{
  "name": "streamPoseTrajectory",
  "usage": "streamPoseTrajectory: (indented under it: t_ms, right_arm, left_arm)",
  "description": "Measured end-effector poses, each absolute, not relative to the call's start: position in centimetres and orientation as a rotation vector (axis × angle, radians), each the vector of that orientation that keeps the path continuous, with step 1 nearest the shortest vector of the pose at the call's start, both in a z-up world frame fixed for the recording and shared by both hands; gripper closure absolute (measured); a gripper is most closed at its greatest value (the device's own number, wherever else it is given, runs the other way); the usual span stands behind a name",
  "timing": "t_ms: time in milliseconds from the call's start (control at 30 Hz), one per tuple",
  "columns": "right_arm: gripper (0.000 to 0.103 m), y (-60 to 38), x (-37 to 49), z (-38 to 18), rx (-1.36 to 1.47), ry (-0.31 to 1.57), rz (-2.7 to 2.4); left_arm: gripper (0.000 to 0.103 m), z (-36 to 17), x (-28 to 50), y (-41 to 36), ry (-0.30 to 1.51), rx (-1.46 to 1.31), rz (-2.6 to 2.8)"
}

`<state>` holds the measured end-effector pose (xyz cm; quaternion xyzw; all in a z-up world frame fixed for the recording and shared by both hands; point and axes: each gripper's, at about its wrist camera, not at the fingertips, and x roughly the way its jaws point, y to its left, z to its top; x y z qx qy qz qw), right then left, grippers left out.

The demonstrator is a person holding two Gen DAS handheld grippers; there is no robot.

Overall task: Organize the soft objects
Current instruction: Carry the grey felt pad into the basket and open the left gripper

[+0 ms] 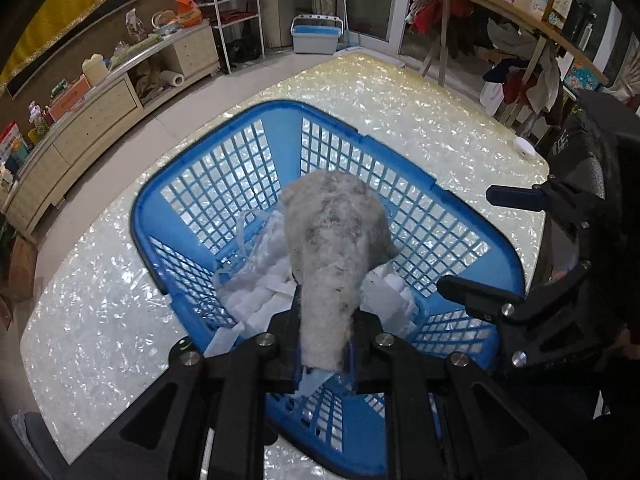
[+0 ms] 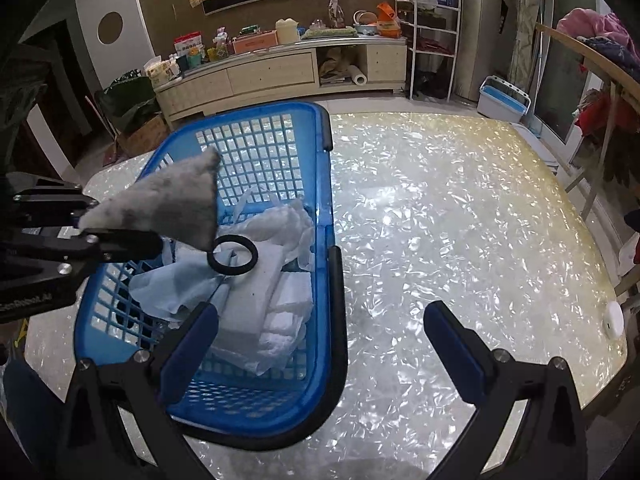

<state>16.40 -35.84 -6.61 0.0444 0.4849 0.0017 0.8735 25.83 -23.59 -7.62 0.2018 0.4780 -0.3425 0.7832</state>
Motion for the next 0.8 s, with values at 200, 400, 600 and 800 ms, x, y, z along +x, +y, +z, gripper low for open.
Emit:
streamPoseTrajectory:
  t_ms: [200, 400, 600, 800]
  right_arm:
    - [0.000, -35.8, 16.5, -6.8, 0.101, 1.024, 0.010]
    - [0.000, -36.0, 16.3, -6.9, 0.121, 1.032, 0.007]
    - [0.000, -35.9, 16.3, -7.0, 0.135, 1.042, 0.011]
    - [0.000, -36.0, 16.2, -6.7, 0.146, 1.039, 0.018]
  left_arm:
    - [0.087, -9.3, 26.7, -24.3, 1.061, 0.450, -0.737]
    - [0.085, -10.5, 27.2, -24.8, 1.078, 0.470, -0.737]
    - [0.058, -10.5, 26.7, -25.4, 1.079, 0.495, -0.753]
    - [0.033, -10.2, 26.2, -25.7, 1.053, 0.517, -0.746]
